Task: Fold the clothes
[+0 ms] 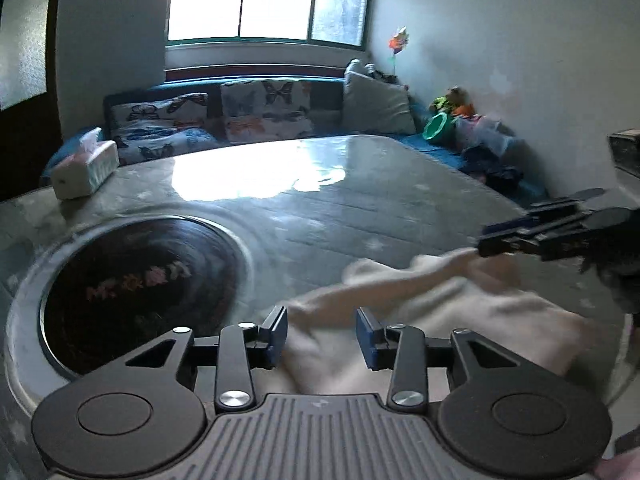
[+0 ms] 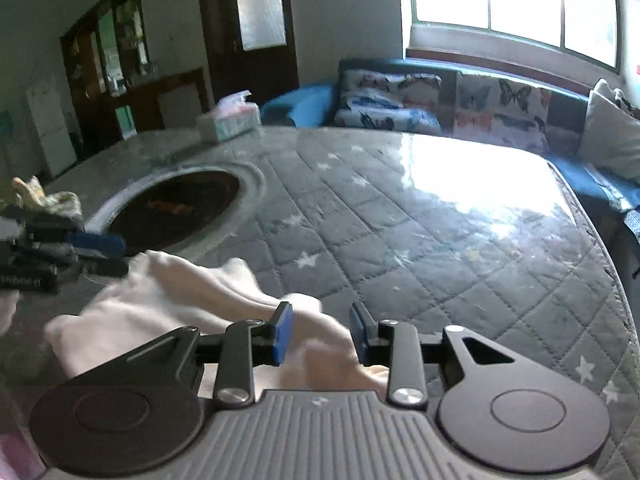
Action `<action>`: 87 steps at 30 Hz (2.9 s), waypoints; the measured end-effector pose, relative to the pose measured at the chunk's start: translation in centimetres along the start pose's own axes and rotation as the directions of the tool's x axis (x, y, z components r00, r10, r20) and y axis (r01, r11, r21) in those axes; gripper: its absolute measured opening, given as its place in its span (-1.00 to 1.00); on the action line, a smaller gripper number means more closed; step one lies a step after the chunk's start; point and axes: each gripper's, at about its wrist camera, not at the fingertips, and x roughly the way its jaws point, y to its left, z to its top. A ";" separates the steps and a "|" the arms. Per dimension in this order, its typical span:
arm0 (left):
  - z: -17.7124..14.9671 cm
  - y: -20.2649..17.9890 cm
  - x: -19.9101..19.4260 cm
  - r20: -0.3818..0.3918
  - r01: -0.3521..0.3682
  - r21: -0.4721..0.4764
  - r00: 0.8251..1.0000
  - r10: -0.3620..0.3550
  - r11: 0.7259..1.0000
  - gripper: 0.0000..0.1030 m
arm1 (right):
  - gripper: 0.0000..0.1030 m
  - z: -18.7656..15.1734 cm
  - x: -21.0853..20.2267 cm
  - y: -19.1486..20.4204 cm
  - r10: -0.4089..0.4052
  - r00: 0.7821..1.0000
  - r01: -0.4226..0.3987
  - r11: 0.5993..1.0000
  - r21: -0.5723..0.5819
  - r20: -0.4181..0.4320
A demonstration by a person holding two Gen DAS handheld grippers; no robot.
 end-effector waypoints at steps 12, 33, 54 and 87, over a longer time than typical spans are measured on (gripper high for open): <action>-2.8 -3.4 -1.3 -0.043 0.052 0.046 0.998 -0.050 0.998 -0.22 | -0.49 -1.1 1.9 -0.2 0.027 0.998 -0.022 0.997 0.076 -0.063; -3.7 -8.5 0.8 -0.066 0.249 0.107 0.968 -0.243 0.963 -0.20 | -0.68 2.8 7.8 5.0 0.061 0.990 -0.068 0.996 -0.053 -0.131; -1.3 -5.2 0.8 -0.034 0.192 -0.021 0.981 -0.192 0.981 -0.11 | -0.65 1.5 4.6 2.6 0.036 0.993 -0.037 0.999 -0.012 -0.116; 0.0 -2.9 2.8 -0.070 0.028 -0.116 0.997 -0.036 0.993 -0.09 | -0.64 -4.2 -1.4 0.8 0.014 0.997 -0.019 0.998 -0.059 -0.082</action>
